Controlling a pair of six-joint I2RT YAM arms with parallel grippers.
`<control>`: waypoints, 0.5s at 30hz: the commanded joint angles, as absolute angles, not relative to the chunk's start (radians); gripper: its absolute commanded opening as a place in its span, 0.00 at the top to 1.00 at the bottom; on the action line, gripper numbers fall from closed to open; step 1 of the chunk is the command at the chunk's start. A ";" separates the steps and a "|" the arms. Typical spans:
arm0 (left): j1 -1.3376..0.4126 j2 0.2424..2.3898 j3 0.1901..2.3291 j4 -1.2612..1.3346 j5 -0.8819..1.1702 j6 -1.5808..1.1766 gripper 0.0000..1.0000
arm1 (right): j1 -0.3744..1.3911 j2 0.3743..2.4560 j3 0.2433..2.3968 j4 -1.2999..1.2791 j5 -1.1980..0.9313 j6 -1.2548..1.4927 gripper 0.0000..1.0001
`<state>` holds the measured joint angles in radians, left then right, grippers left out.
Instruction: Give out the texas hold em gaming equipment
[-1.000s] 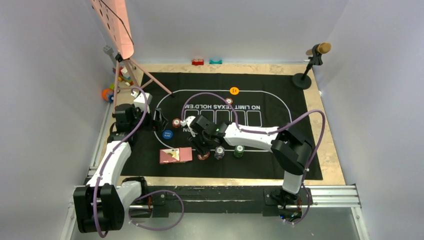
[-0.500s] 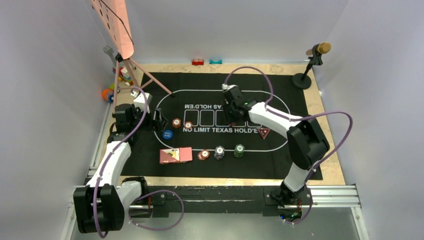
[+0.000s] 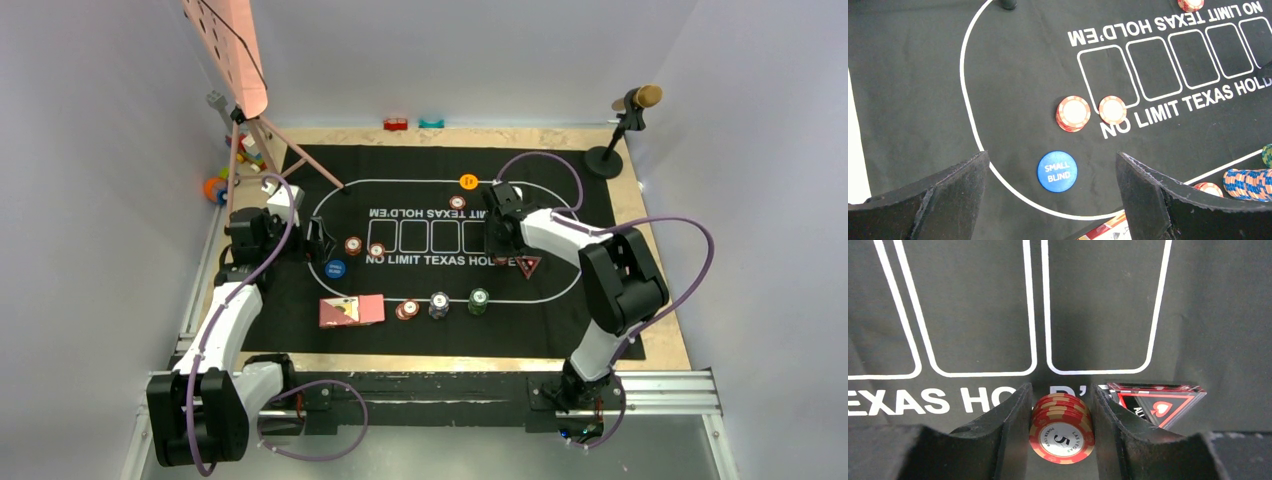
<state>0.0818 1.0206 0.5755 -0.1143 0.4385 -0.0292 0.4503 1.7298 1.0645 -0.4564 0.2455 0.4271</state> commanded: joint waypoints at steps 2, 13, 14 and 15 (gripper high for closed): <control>0.077 1.003 0.579 -0.093 0.446 -0.012 0.00 | 0.401 1.742 1.040 -0.436 0.253 0.487 1.00; 0.077 0.996 0.579 -0.093 0.452 -0.016 0.00 | 0.333 1.694 0.984 -0.511 0.300 0.541 1.00; 0.078 0.995 0.578 -0.094 0.452 -0.015 0.00 | 0.325 1.685 0.976 -0.516 0.305 0.547 1.00; 0.078 0.992 0.579 -0.096 0.452 -0.016 0.00 | 0.318 1.674 0.970 -0.527 0.307 0.552 1.00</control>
